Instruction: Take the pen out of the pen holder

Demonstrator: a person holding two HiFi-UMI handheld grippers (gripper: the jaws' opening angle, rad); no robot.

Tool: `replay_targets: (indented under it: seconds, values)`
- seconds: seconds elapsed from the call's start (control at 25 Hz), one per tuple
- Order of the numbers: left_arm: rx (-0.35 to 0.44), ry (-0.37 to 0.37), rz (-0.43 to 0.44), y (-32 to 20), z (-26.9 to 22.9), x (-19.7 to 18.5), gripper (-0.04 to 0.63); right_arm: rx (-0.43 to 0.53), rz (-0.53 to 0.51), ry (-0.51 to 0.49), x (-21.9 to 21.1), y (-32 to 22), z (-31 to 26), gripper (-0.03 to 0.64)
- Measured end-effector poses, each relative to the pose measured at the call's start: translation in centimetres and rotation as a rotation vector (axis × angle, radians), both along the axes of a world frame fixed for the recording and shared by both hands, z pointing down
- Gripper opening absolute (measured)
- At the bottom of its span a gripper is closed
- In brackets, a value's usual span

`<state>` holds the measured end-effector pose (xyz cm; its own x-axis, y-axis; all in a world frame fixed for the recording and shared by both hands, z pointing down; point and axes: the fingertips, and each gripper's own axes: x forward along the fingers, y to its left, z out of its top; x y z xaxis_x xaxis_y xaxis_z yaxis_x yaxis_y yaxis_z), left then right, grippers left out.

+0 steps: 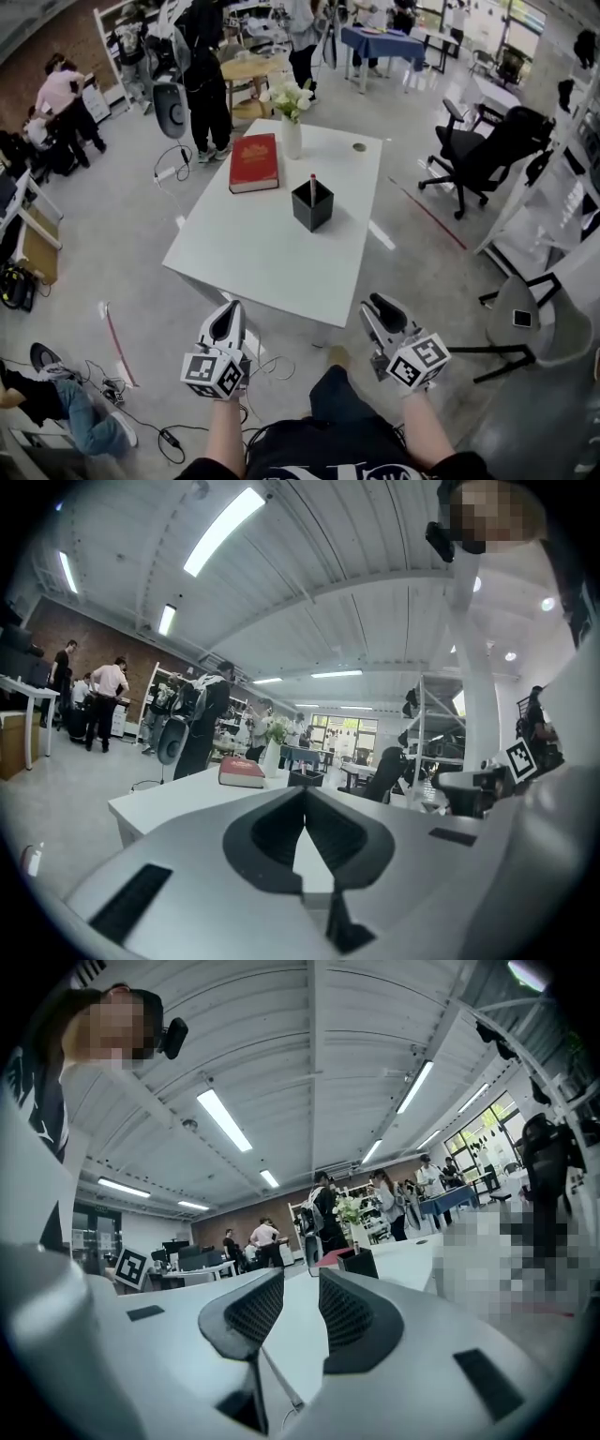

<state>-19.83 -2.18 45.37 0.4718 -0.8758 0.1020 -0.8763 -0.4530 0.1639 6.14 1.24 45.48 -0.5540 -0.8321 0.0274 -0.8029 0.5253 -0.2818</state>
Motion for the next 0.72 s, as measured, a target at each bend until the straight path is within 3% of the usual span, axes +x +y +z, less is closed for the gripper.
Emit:
replay_targets:
  seconds: [0.72]
  values:
    - [-0.039,0.006,-0.072,-13.0,0.0,4.4,0.005,-0.044,-0.15,0.028,2.0,-15.3,0.3,0.127]
